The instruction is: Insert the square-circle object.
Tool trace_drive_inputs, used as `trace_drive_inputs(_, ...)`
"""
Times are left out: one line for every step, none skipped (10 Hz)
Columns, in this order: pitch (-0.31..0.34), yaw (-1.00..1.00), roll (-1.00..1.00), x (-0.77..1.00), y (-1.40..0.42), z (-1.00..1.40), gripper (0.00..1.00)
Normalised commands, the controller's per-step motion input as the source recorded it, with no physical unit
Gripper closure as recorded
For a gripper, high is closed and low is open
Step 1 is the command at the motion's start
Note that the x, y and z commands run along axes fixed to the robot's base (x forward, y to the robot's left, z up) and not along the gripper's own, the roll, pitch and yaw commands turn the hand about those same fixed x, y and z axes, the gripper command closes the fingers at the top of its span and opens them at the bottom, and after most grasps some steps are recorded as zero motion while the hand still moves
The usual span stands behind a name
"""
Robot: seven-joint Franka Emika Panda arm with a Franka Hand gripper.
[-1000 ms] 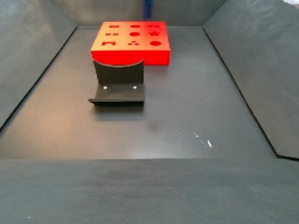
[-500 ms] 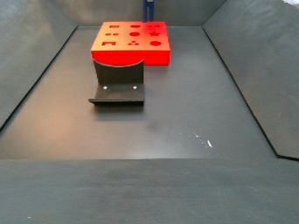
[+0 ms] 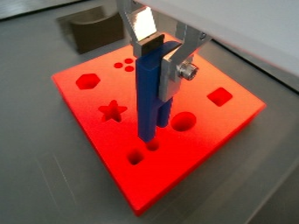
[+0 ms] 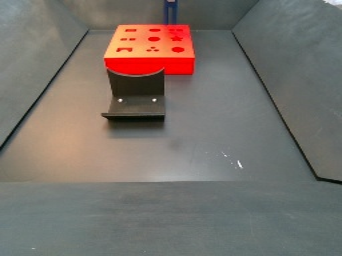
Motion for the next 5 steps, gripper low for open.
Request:
trace_drive_inputs(0.179, -0.52, 0.14, -0.01, -0.37, 0.05, 1.0)
trace_drive_inputs(0.1, 0.0, 0.14, 0.0, -0.21, -0.02, 1.0)
trace_drive_inputs(0.084, 0.0, 0.11, 0.0, -0.11, -0.09, 1.0)
trace_drive_inputs(0.071, 0.0, 0.09, 0.01, 0.0, -0.17, 1.0)
trace_drive_inputs(0.114, -0.01, 0.12, 0.1, 0.02, -0.2, 1.0)
